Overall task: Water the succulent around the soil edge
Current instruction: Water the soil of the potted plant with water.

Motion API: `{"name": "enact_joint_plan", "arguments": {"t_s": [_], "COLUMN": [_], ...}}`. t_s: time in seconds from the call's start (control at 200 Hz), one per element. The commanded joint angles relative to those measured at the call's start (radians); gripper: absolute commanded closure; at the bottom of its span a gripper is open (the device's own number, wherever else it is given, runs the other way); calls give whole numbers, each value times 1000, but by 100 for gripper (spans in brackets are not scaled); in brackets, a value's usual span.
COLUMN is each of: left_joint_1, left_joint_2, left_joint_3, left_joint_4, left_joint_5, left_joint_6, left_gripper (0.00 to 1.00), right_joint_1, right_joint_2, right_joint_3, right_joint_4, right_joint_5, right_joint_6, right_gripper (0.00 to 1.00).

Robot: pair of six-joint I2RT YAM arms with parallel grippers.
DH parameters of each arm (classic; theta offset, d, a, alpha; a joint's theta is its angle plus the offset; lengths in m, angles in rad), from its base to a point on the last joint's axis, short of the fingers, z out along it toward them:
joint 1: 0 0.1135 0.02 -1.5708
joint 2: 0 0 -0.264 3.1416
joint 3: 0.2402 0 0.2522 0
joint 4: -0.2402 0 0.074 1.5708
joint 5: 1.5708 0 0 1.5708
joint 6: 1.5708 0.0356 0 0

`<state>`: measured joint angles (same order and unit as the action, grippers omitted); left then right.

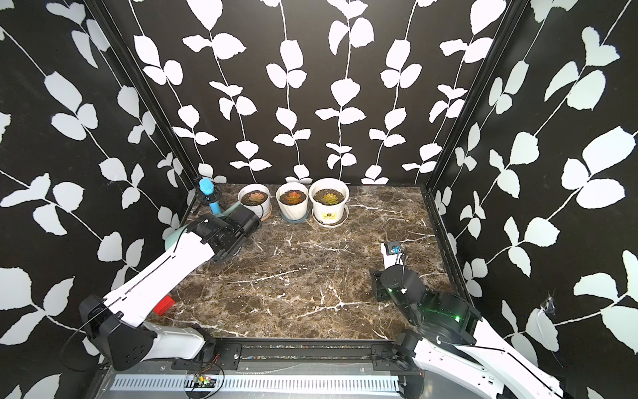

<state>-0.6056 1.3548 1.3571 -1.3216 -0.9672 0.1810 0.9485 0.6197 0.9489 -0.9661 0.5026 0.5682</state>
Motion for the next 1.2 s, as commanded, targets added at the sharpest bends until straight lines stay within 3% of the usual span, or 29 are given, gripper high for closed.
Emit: {"name": "enact_joint_plan", "arguments": {"t_s": [0.0, 0.56, 0.875, 1.195], "left_joint_1": [4, 10, 21, 18], "left_joint_2": [-50, -13, -32, -183], "left_joint_3": [33, 31, 50, -9], "left_joint_4": [13, 26, 42, 178], "left_joint_5": [-65, -45, -8, 278], "left_joint_6": [2, 34, -21, -268], "left_gripper": [100, 100, 100, 100], "right_joint_1": [-5, -6, -6, -6], "right_joint_2": [-1, 7, 7, 34], "right_joint_3": [-25, -21, -12, 5], "right_joint_4": [-6, -5, -15, -9], "right_joint_5": [-1, -3, 4, -9], "right_joint_6": [9, 9, 6, 1], "right_gripper": [44, 44, 44, 44]}}
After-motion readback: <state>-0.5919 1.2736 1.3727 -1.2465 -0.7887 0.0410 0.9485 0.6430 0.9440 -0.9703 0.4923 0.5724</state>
